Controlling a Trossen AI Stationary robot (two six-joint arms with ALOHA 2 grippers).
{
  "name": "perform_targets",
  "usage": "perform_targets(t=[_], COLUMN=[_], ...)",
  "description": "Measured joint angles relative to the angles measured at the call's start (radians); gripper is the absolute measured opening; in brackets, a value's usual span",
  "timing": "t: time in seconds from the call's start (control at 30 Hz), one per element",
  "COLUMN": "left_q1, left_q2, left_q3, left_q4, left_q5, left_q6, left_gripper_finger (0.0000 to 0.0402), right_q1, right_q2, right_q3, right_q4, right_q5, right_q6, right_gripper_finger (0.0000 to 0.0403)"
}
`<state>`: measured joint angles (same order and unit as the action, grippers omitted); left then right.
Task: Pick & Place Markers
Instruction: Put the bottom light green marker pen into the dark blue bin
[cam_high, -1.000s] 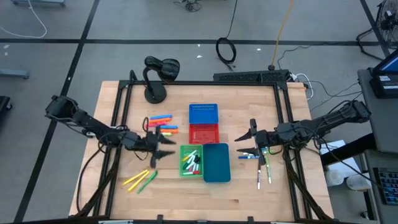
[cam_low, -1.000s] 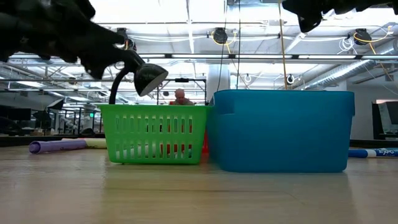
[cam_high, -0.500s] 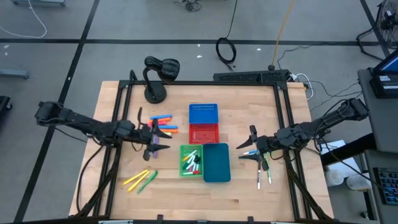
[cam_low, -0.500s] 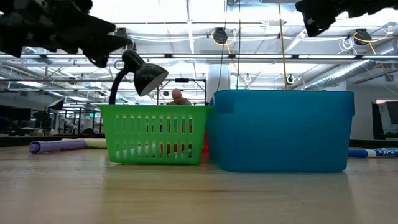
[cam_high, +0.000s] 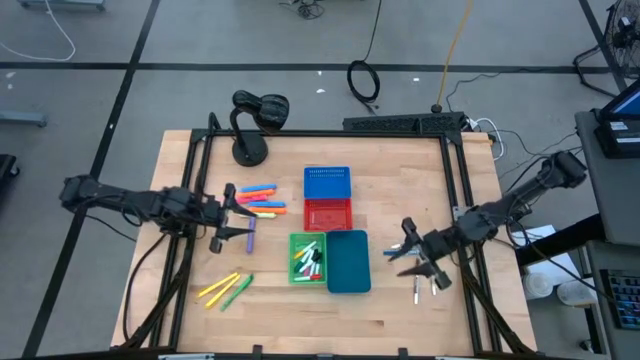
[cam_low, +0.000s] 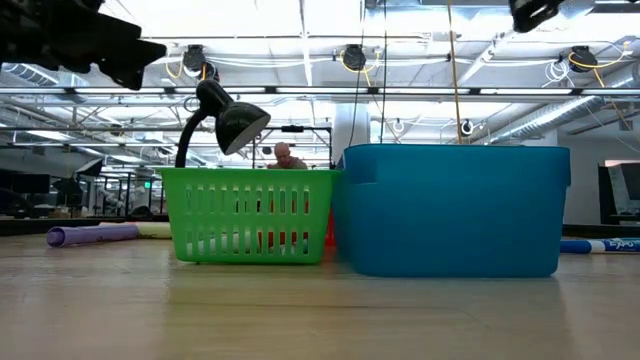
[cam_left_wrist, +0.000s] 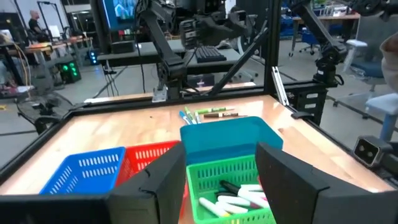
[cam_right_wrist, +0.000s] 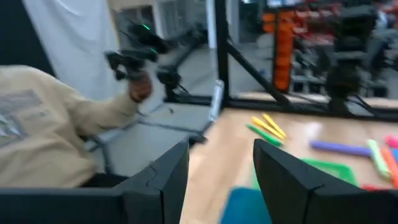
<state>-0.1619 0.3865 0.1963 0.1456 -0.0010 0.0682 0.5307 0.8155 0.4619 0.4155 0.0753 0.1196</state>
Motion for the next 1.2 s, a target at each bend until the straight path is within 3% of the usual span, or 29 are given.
perform_targets(t=[0.1,0.3,0.4,0.53,0.63,0.73,0.83,1.0,1.2], left_q1=[0.003,0.023,0.027,0.027,0.027,0.027,0.027,0.027,0.027], left_q2=[-0.057,-0.141,-0.155,-0.158,-0.158,-0.158,-0.158,-0.157,-0.157], left_q3=[0.0,0.0,0.0,0.0,0.0,0.0,0.0,0.0,0.0], left_q4=[-0.071,-0.153,-0.197,-0.228,-0.22,-0.223,-0.234,-0.223,-0.223], left_q5=[-0.003,-0.008,-0.008,-0.008,-0.008,-0.009,-0.009,-0.008,-0.007], left_q6=[0.004,-0.015,-0.026,-0.054,-0.056,-0.073,-0.105,-0.15,-0.152], left_gripper_finger=[0.0198,0.0198,0.0198,0.0198,0.0198,0.0198,0.0198,0.0198,0.0198], right_q1=[0.045,0.124,0.142,0.164,0.172,0.16,0.163,0.205,0.254], right_q2=[0.024,0.149,0.236,0.376,0.484,0.56,0.6,0.584,0.501], right_q3=[-0.004,0.057,0.156,0.332,0.475,0.592,0.611,0.533,0.402], right_q4=[0.025,-0.074,-0.245,-0.601,-0.954,-1.267,-1.456,-1.519,-1.488], right_q5=[0.063,0.299,0.35,0.394,0.342,0.161,0.026,-0.006,-0.051], right_q6=[0.0,0.0,0.043,0.258,0.572,0.9,1.073,1.193,1.484], right_gripper_finger=[0.0169,0.0169,0.0169,0.0168,0.0163,0.0155,0.0148,0.014,0.0132])
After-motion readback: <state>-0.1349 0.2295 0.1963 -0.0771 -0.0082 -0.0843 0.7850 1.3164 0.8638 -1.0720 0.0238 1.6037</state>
